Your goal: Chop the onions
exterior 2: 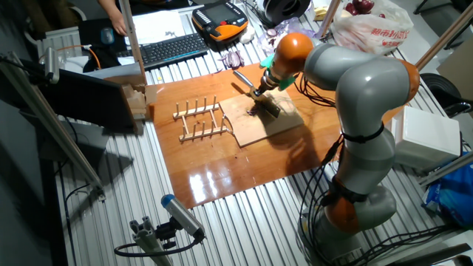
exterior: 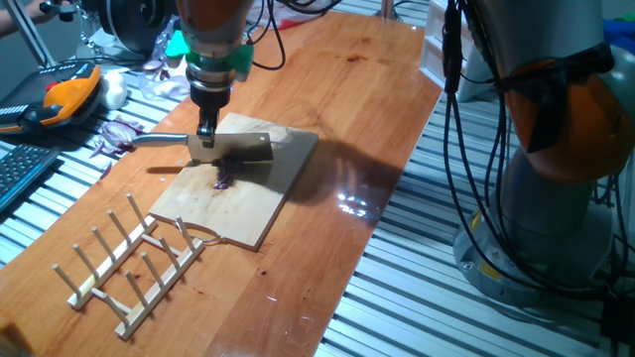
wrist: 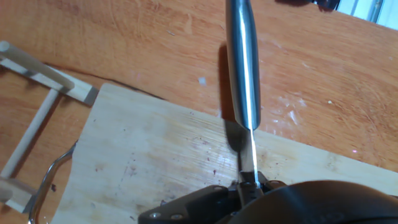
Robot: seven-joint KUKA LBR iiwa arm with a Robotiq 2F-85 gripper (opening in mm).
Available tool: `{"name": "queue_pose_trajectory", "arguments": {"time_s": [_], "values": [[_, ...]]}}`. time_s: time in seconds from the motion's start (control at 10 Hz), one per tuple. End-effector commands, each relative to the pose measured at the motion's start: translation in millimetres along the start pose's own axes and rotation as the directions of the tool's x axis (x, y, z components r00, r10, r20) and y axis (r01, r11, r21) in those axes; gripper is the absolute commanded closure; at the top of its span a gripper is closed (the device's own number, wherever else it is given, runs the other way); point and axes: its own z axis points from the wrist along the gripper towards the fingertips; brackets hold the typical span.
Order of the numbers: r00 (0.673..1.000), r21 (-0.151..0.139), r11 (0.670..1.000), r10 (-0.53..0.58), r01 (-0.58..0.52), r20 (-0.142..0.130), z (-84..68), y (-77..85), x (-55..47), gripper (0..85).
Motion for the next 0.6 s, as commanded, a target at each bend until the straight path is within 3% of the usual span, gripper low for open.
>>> {"name": "queue_pose_trajectory", "arguments": {"time_s": [0.0, 0.2, 0.5], "values": [[1.000, -0.013, 1.000, 0.005, -0.005, -0.015, -4.5, 3.1, 0.3, 85.0], [0.999, -0.016, 1.000, 0.020, -0.021, -0.044, -24.0, 10.7, -6.5, 85.0], [0.998, -0.019, 0.999, 0.025, -0.026, -0.049, -25.7, 14.2, -9.7, 85.0]]}}
